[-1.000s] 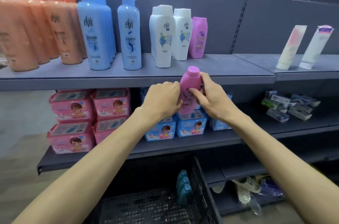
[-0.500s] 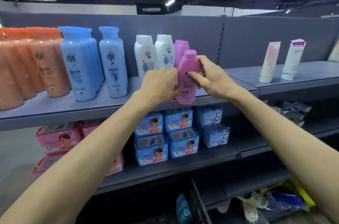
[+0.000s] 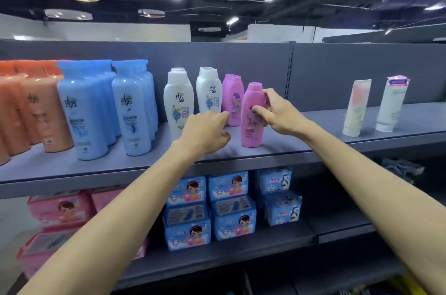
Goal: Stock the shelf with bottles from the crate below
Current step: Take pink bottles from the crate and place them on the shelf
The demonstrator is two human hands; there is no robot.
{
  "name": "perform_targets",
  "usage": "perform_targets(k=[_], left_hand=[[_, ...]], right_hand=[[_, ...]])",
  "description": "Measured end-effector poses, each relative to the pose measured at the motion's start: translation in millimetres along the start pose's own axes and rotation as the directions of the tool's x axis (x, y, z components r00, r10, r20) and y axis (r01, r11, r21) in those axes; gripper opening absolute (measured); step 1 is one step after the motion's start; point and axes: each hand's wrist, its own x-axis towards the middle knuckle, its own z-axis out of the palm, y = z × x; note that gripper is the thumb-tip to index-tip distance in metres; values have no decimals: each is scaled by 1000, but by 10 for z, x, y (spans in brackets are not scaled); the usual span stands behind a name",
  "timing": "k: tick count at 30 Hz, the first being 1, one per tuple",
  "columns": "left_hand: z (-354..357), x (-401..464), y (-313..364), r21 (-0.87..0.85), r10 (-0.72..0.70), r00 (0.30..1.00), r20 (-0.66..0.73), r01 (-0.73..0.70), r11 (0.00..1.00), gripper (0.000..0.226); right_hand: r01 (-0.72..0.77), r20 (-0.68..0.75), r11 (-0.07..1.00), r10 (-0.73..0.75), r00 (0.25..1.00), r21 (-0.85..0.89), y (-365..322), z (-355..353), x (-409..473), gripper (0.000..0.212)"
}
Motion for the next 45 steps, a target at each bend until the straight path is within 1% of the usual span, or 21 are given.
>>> perform_targets(k=[4,8,10,13,17,24,29,34,45], left_hand=[[144,130,-28,22,-20,1000,2,20,1000,25],[302,236,-38,27,-27,1000,-10,28,999,24],[376,282,-31,33,-27,1000,-13,28,999,24],[470,349,0,43,-42,999,2,42,998,25],[567,412,63,45,-68,997,29,67,997,24],[771,517,19,30,-88,995,-41,90,996,19],[919,498,-31,11,-117,990,-79,118,993,15],[910,456,-87,-61,-160,972,-174,152,987,11],[940,448,-99,-96,-206,966,-158,193,977,10]], right_hand=[[-18,26,998,16,1000,59,150,-10,166,33],[1,17,989,-3,1000,146,274,38,269,36],[8,37,992,-12,999,128,333,55,270,40],[17,89,999,-20,996,32,453,116,226,49],[39,79,998,-42,996,43,611,223,231,55],[48,70,997,-52,996,53,713,300,433,53],[0,33,995,-3,999,97,769,438,609,50],[-15,5,994,14,1000,106,774,592,807,46],[-50,-33,988,55,998,144,826,746,992,46]])
